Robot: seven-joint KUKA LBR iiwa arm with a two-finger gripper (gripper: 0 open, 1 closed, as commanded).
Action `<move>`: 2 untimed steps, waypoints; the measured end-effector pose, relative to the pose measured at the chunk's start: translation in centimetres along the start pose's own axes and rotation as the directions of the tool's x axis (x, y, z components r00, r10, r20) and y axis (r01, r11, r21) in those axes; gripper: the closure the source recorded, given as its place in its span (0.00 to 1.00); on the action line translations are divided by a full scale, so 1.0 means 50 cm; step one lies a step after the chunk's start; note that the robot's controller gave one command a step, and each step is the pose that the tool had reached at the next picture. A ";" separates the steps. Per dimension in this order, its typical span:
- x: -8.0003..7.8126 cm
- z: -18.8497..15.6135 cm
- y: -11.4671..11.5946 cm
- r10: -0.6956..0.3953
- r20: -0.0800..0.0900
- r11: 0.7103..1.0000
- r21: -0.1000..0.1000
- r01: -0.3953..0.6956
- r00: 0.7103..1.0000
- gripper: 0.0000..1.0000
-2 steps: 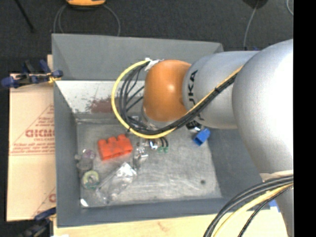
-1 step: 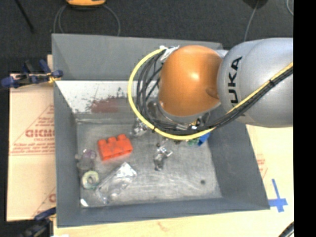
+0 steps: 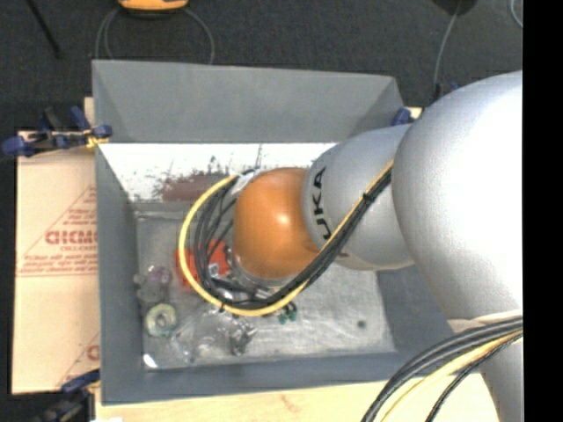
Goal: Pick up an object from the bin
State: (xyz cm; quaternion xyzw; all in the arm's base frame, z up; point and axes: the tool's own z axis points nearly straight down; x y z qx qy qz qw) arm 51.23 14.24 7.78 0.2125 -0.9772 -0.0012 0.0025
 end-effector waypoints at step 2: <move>-0.027 -0.351 0.041 -0.375 0.007 0.927 0.008 0.374 0.927 1.00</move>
Offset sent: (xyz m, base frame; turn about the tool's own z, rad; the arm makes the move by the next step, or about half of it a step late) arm 0.0000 0.0000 0.0000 0.0000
